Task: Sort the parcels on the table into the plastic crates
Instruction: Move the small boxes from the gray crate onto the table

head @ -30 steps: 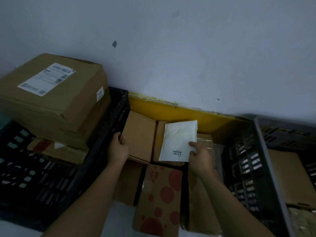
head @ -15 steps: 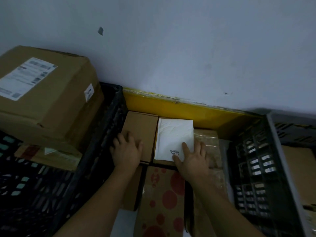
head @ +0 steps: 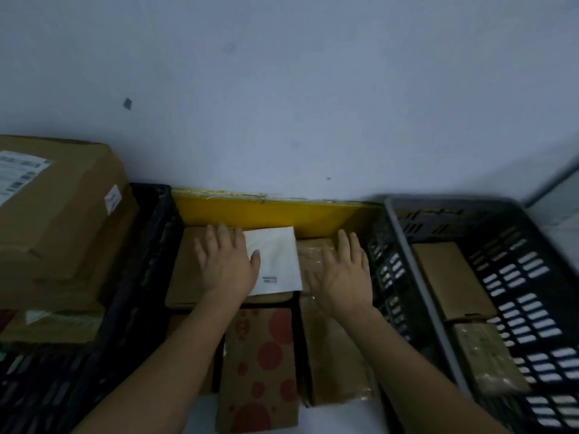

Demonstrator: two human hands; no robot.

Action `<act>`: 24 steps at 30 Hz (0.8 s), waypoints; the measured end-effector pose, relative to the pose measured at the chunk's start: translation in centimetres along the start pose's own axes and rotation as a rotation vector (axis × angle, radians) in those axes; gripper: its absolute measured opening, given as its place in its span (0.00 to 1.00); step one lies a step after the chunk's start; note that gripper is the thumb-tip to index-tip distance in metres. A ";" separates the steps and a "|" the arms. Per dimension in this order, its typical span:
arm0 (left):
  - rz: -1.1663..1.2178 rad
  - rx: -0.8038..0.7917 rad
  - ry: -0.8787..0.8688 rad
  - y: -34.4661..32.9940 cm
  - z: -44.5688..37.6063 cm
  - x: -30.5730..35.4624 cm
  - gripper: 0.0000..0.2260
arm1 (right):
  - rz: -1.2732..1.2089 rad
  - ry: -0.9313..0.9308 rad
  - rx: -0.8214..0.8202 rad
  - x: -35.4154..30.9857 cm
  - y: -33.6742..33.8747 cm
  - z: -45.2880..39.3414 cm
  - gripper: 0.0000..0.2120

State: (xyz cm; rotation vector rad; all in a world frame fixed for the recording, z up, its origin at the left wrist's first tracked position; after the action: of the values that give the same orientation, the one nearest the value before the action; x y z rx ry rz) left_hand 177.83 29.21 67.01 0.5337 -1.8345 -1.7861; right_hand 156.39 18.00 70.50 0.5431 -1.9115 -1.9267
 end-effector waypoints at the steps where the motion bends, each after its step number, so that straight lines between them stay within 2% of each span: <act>1: 0.009 0.011 -0.034 0.8 -0.1 2.0 0.34 | -0.014 -0.010 0.058 1.4 1.6 0.4 0.36; 5: 0.085 0.087 -0.176 3.4 1.2 10.7 0.34 | -0.119 -0.094 0.298 9.2 6.5 2.6 0.34; 9: 0.136 0.106 -0.287 4.9 3.8 18.2 0.35 | -0.142 -0.233 0.351 17.8 7.4 4.0 0.34; 12: 0.158 0.111 -0.323 5.7 4.8 22.5 0.35 | -0.139 -0.331 0.262 24.4 5.4 4.5 0.35; 17: 0.169 0.100 -0.322 5.9 6.1 28.8 0.35 | -0.060 -0.442 0.037 34.3 -0.5 4.6 0.44; 24: 0.155 0.016 -0.271 3.9 8.9 35.7 0.34 | -0.013 -0.327 -0.259 40.2 -6.7 1.8 0.53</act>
State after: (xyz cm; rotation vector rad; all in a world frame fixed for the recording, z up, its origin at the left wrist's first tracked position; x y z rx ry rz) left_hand 144.59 14.74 74.22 0.1547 -2.0097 -1.8094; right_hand 121.10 -1.09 63.36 0.1727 -1.7970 -2.3429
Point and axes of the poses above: each hand's wrist, its own z-axis away from the middle knuckle, its own y-axis out of the back of the hand, x = y × z, the point moved 10 cm from there along -z, towards the middle knuckle, and after that the axes turned 6 degrees about -y, right-handed, at the moved point
